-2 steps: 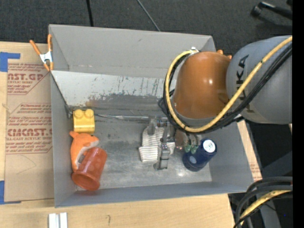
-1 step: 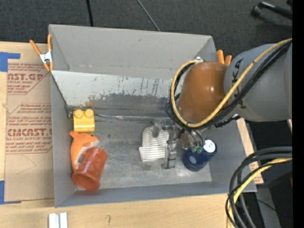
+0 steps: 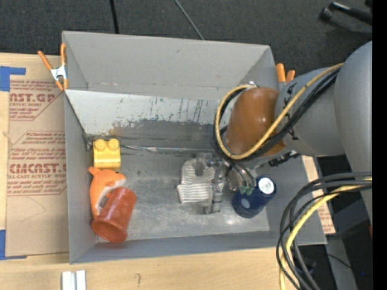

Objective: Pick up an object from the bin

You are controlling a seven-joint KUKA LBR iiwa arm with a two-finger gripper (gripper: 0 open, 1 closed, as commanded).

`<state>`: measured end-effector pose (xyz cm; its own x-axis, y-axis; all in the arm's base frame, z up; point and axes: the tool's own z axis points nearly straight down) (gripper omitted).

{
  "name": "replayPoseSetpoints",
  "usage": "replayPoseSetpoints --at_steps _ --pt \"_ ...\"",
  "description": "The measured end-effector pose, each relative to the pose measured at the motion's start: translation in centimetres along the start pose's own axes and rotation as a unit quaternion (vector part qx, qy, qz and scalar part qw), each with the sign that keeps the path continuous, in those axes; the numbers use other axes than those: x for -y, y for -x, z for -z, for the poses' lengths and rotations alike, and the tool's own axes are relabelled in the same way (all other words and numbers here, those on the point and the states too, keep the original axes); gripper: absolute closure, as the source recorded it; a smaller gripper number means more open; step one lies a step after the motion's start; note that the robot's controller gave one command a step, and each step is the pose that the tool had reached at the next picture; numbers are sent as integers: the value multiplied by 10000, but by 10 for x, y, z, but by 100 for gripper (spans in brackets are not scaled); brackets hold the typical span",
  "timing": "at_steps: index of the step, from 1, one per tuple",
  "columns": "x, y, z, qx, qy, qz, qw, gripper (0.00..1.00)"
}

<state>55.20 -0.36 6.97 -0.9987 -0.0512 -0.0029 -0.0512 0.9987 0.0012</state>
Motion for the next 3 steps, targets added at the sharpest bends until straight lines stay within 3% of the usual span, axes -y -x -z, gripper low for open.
replayPoseSetpoints --at_steps 1,2,3 --pt "-6 -4 0 -13 -6 790 9969 0" --pt "-5 -2 0 0 8 370 9993 0" --pt "-7 -3 1 6 -7 789 9969 100"
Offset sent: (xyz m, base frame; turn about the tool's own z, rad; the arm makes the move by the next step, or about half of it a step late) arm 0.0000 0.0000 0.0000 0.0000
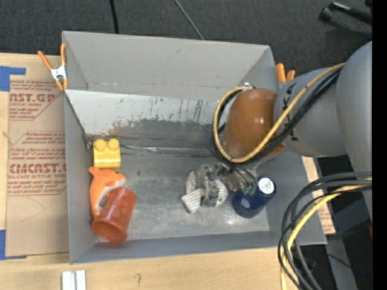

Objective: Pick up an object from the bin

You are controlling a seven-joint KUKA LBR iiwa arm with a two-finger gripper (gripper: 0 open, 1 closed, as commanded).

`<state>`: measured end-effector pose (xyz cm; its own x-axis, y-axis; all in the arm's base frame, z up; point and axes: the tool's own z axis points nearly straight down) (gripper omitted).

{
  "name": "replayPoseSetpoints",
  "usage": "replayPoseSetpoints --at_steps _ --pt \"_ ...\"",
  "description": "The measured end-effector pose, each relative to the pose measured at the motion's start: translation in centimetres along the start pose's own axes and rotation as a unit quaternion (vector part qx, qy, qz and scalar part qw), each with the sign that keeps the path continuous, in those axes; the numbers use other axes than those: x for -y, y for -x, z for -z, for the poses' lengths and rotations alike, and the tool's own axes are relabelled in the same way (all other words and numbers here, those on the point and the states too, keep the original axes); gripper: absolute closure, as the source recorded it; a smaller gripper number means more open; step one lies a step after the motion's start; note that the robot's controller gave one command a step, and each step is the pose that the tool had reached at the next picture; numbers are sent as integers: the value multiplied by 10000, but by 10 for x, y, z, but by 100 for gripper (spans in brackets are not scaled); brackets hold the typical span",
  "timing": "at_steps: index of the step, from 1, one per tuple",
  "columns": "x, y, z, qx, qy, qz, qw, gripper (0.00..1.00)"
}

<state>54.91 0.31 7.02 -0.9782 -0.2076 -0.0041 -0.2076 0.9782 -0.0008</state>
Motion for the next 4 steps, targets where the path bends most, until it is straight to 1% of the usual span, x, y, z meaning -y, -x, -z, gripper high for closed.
replayPoseSetpoints --at_steps 3,4 --pt "0 0 8 -11 3 -1 10000 100" --pt "-1 -1 15 -32 6 0 10000 100"
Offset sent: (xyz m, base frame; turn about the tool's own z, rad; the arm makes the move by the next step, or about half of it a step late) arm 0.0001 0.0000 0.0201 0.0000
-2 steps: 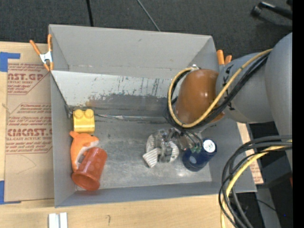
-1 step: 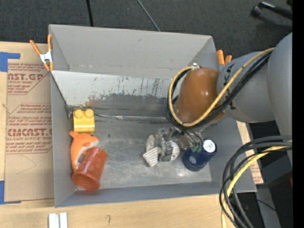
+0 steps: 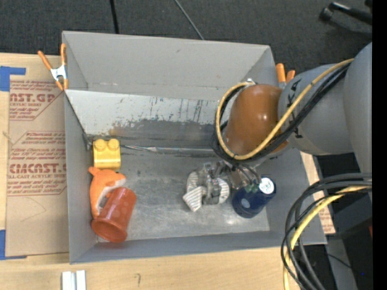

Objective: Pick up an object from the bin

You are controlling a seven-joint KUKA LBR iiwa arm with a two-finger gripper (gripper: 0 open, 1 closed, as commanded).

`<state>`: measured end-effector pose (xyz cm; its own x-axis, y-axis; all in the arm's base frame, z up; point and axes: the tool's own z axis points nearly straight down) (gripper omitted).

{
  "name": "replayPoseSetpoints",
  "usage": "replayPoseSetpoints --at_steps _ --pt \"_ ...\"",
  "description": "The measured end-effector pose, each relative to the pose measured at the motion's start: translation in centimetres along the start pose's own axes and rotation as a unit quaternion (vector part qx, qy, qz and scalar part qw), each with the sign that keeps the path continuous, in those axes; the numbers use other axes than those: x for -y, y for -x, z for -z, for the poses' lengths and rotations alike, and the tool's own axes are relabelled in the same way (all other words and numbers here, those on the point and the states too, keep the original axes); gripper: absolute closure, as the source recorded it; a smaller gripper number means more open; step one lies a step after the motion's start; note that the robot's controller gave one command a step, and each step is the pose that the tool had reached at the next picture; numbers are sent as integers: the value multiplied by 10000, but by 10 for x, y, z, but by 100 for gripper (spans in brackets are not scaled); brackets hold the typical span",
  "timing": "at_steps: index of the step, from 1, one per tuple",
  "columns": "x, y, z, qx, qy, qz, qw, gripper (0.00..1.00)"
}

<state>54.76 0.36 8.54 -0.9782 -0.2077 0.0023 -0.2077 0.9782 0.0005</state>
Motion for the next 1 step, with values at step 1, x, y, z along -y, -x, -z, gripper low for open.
replayPoseSetpoints --at_steps 1 --pt "0 1 11 13 -3 -1 10000 100"
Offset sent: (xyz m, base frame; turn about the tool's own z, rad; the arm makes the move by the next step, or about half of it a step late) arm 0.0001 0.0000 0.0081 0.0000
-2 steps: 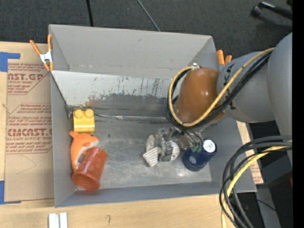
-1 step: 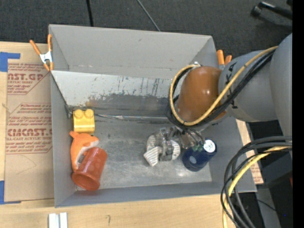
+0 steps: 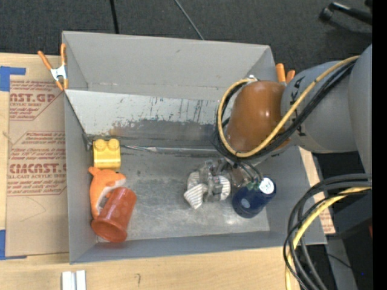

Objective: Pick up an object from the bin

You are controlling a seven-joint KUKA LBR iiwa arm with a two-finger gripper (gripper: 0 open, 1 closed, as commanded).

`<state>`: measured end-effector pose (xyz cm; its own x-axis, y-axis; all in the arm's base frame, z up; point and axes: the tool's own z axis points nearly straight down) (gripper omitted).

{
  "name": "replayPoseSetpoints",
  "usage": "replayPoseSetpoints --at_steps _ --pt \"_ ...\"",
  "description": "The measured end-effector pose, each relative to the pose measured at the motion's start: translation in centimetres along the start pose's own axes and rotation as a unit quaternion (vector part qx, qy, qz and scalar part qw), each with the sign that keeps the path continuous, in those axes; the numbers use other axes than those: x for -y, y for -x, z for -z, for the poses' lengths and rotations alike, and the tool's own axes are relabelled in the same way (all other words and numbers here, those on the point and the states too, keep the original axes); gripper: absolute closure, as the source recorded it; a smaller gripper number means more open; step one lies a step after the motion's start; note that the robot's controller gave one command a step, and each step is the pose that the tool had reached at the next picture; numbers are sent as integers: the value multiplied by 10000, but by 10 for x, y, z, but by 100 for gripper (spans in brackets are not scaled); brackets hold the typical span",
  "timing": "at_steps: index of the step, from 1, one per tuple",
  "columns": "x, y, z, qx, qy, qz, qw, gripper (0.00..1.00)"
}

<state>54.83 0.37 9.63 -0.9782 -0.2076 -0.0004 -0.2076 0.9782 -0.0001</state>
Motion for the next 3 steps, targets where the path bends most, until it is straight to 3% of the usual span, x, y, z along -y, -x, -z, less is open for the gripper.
replayPoseSetpoints --at_steps 3 --pt "0 0 17 -7 0 1 10000 100"
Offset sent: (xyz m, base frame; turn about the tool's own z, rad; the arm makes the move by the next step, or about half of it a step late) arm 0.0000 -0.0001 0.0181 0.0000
